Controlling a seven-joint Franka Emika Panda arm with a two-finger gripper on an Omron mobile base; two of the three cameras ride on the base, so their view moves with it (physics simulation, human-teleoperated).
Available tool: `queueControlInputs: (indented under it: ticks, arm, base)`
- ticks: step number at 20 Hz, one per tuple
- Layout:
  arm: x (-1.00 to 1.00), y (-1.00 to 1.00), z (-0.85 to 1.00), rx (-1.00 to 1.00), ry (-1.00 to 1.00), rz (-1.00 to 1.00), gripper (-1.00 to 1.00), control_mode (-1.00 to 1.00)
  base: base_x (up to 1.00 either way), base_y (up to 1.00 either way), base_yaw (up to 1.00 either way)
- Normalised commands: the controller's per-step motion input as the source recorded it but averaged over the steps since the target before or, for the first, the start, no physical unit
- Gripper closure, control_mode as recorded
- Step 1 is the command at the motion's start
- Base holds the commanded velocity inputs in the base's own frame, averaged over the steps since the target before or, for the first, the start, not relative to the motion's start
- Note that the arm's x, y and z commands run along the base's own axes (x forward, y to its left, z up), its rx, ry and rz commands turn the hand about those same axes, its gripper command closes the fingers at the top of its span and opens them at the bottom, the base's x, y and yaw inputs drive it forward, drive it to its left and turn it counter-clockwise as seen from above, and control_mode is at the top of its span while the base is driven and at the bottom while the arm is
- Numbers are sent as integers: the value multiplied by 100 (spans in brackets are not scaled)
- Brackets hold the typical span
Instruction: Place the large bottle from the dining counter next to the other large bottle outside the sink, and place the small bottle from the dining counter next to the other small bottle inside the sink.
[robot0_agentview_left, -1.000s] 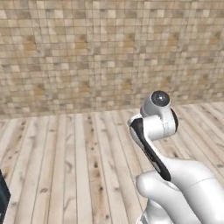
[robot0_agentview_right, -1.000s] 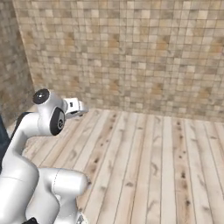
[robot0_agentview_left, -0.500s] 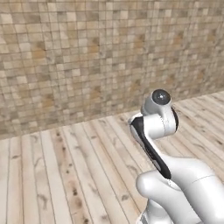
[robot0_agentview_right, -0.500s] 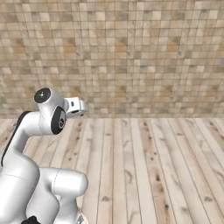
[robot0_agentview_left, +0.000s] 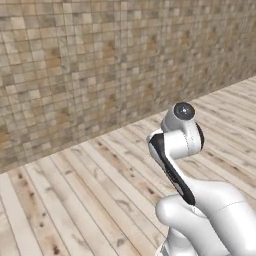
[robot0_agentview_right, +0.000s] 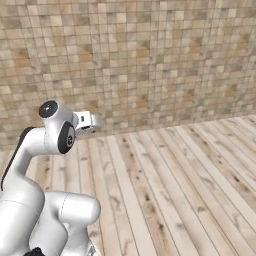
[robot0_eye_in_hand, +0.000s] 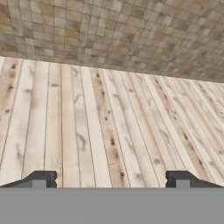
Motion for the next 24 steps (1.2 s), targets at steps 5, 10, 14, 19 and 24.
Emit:
queueControlInputs:
  ticks: [5, 10, 14, 19, 24]
  arm:
    - [0, 0, 0, 0, 0, 0, -100, 100]
    - [0, 0, 0, 0, 0, 0, -100, 100]
    - [0, 0, 0, 0, 0, 0, -100, 100]
    - [0, 0, 0, 0, 0, 0, -100, 100]
    - [0, 0, 0, 0, 0, 0, -100, 100]
  base:
    - [48, -11, -34]
    - [62, -2, -27]
    - [67, 0, -24]
    - [79, 0, -26]
    - [88, -12, -39]
